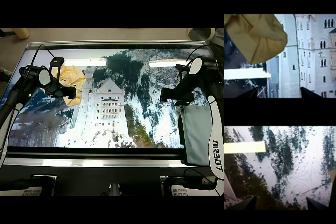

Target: Fold the shirts.

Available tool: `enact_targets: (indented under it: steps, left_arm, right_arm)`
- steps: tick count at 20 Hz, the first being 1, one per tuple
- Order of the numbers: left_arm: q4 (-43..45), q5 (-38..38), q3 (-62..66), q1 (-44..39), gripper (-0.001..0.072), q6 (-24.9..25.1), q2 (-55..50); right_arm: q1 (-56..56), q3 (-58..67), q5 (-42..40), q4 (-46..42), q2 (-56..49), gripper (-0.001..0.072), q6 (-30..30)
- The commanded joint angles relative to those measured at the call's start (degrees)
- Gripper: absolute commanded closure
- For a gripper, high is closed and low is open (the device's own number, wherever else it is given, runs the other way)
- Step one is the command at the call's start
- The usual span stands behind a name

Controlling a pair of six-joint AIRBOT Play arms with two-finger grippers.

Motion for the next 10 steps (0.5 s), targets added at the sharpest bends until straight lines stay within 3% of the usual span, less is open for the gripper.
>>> enact_targets:
  steps: [1,8,10]
  left_arm:
    - [0.02,0.02,-0.02,0.07,0.0108,0.02,0.04]
    - [3.96,15.72,0.39,1.62,0.0078,-0.44,-2.99]
    - [2.73,14.62,3.15,6.97,0.0079,-3.17,-6.36]
  right_arm:
    - [0.02,0.04,-1.03,0.0,-0.04,0.0017,0.02]
    - [0.02,0.04,-7.52,0.22,-0.04,0.0018,1.31]
    - [0.02,0.04,-8.07,0.46,-0.04,0.0019,1.31]
